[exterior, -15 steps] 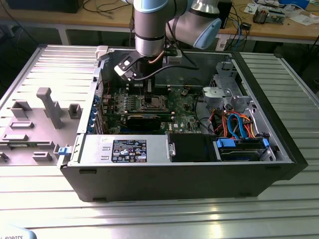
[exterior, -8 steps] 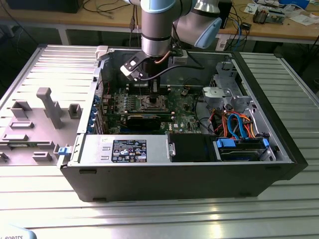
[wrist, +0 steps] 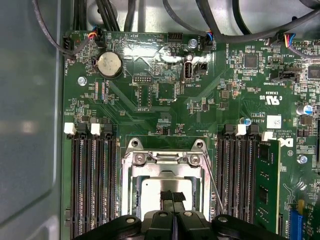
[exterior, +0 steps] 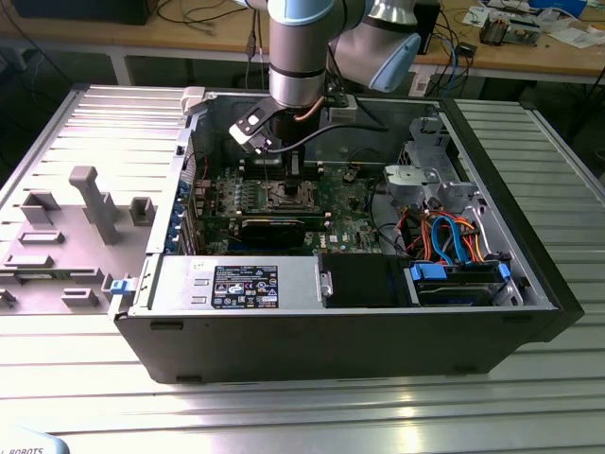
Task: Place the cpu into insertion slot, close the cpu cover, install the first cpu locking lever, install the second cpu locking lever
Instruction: 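Install the first cpu locking lever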
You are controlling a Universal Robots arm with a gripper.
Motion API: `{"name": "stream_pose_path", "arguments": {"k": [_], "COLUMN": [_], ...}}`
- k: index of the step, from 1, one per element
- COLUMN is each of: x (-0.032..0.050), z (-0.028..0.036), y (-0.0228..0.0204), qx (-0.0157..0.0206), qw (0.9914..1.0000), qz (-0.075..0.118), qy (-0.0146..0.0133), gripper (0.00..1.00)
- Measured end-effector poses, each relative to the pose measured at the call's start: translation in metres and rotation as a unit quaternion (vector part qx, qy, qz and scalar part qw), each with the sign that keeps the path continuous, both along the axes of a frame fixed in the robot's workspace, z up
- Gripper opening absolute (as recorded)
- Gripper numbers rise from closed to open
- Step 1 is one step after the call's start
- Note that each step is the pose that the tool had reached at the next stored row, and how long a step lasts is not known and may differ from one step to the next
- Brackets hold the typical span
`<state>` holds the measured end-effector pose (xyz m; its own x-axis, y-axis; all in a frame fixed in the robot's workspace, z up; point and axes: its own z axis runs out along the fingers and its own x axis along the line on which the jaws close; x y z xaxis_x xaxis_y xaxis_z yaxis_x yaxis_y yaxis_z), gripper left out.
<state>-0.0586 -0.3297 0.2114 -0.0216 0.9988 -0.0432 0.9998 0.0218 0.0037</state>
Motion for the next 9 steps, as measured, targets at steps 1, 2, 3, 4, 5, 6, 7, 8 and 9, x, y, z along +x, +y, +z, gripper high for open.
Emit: {"name": "stream_pose_path", "arguments": {"k": [1,2,3,4,5,6,7,8,9], "x": [0.0,0.0,0.0,0.0,0.0,0.0,0.0,0.0,0.0], "z": [0.0001,0.0005,0.0007,0.001,0.0017,0.0024,0.0027,0.003,0.004], "y": [0.0001,0.0,0.0,0.0,0.0,-0.0001,0.0,0.0,0.0], "qx": [0.0,0.0,0.0,0.0,-0.0005,-0.0006,-0.0006,-0.0006,-0.0007], "qw": [1.0,1.0,1.0,1.0,1.0,1.0,1.0,1.0,1.0], "qz": [0.0,0.0,0.0,0.0,0.0,0.0,0.0,0.0,0.0], "qy": [0.0,0.0,0.0,0.0,0.0001,0.0001,0.0,0.0,0.0001], "gripper": [0.11,0.11,0.11,0.11,0.11,0.11,0.11,0.11,0.11]}}
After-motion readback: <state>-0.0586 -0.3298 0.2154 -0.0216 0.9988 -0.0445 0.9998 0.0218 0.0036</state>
